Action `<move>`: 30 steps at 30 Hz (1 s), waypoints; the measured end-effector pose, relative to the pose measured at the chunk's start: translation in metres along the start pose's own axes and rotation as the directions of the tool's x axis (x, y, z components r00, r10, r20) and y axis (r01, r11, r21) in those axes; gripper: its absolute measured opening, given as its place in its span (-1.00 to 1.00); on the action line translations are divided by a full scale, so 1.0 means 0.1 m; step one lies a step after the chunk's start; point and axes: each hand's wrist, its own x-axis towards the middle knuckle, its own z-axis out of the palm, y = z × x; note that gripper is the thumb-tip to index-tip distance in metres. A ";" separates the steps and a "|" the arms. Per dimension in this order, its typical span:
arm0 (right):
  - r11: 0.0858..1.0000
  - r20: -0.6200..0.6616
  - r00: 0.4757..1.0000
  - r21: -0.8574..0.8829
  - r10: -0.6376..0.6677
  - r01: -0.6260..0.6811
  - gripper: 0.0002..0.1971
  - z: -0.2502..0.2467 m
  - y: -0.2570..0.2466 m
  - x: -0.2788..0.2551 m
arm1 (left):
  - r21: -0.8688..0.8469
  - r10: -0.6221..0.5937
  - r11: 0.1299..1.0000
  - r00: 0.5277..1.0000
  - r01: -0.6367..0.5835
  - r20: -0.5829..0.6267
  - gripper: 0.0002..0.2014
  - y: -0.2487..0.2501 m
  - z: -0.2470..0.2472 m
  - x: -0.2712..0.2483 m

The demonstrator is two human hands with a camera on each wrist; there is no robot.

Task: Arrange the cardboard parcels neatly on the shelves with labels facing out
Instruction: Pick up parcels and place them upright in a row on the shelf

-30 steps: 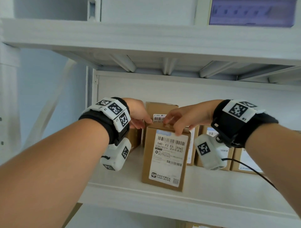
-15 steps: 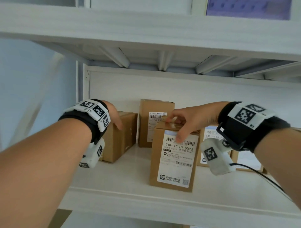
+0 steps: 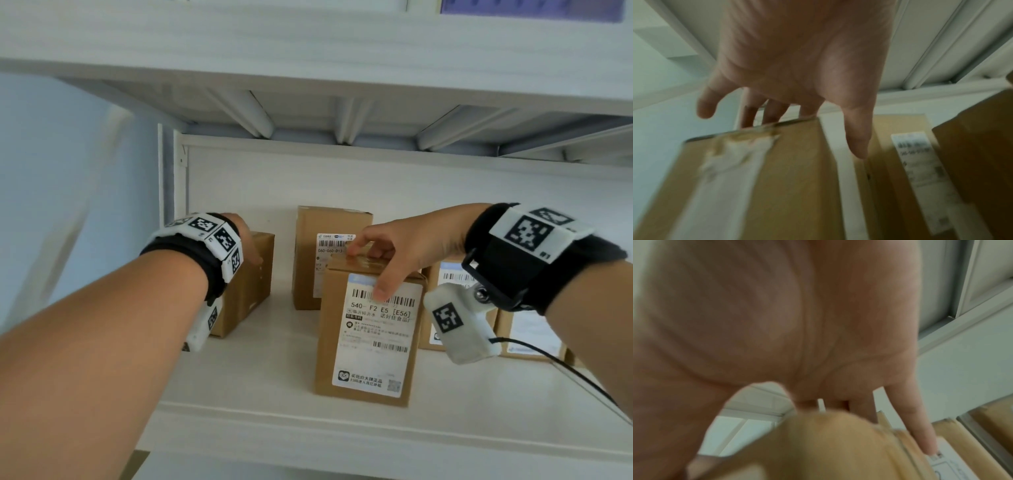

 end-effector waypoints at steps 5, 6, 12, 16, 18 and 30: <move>0.999 0.017 1.000 0.033 0.007 -0.008 -0.21 -0.04 -0.05 -0.03 | -0.205 0.166 0.963 0.985 -0.173 -0.051 -0.21 0.40 -0.25 0.17; 0.999 0.019 1.000 0.039 0.010 -0.011 -0.23 -0.05 -0.06 -0.04 | -0.234 0.192 0.951 0.979 -0.201 -0.061 -0.20 0.50 -0.29 0.22; 0.999 0.012 1.000 -0.043 -0.004 0.004 -0.20 -0.06 -0.05 -0.08 | -0.319 0.283 0.898 0.953 -0.303 -0.110 -0.11 0.90 -0.40 0.56; 0.997 -0.003 1.000 -0.071 -0.022 0.022 -0.17 -0.05 -0.03 -0.11 | -0.290 0.318 0.901 0.946 -0.322 -0.064 -0.13 1.03 -0.30 0.75; 0.997 -0.010 1.000 -0.076 -0.022 0.022 -0.17 -0.06 -0.02 -0.11 | -0.273 0.324 0.906 0.945 -0.325 -0.051 -0.21 1.07 -0.22 0.81; 0.999 -0.011 1.000 -0.037 -0.017 0.017 -0.20 -0.04 -0.02 -0.12 | -0.214 0.315 0.927 0.949 -0.309 -0.006 0.12 0.89 -0.29 0.81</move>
